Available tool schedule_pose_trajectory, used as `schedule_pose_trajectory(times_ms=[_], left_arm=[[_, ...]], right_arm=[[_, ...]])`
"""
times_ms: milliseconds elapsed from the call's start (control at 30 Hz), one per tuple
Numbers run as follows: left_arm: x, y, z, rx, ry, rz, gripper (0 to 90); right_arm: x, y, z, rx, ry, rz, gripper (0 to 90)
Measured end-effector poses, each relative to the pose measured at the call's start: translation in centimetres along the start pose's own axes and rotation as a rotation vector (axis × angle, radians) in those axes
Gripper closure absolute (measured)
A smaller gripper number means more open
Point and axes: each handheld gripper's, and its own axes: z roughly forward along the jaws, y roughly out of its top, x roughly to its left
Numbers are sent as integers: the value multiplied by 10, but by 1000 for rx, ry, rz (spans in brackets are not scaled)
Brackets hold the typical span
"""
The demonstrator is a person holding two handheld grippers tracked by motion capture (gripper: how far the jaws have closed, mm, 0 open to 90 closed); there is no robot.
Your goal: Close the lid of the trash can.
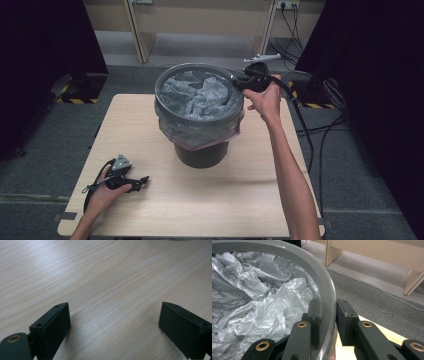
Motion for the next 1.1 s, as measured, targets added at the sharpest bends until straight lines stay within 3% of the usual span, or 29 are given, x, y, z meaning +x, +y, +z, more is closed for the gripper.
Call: schedule_pose_trajectory(times_ms=[33,67,167,233,300,500,700,867,967,1100], left_arm=[[0,0,0,0,0,0,94],[0,0,0,3,-2,0,95],[-1,0,-1,1,6,-7,97],[-2,0,-2,-16,13,-16,155],[-2,2,-4,-33,11,-34,144],[-1,21,-26,-161,-53,-114,148],[-6,43,-43,-232,-122,-134,148],[-1,75,-60,-288,-141,-130,148],[2,102,-72,-333,-176,-121,148],[3,134,-87,-374,-167,-95,147]], right_arm=[[-1,0,0,-1,8,-1,725],[-1,-1,-1,-11,12,2,641],[-4,-5,-4,-86,30,26,488],[-5,-8,-7,-123,44,38,426],[-6,-12,-10,-152,62,34,404],[-10,-22,-19,-197,81,12,360],[-18,-31,-24,-205,90,41,350],[-19,-33,-25,-208,99,42,346],[-18,-33,-24,-202,103,37,338],[-17,-35,-22,-193,111,37,334]])
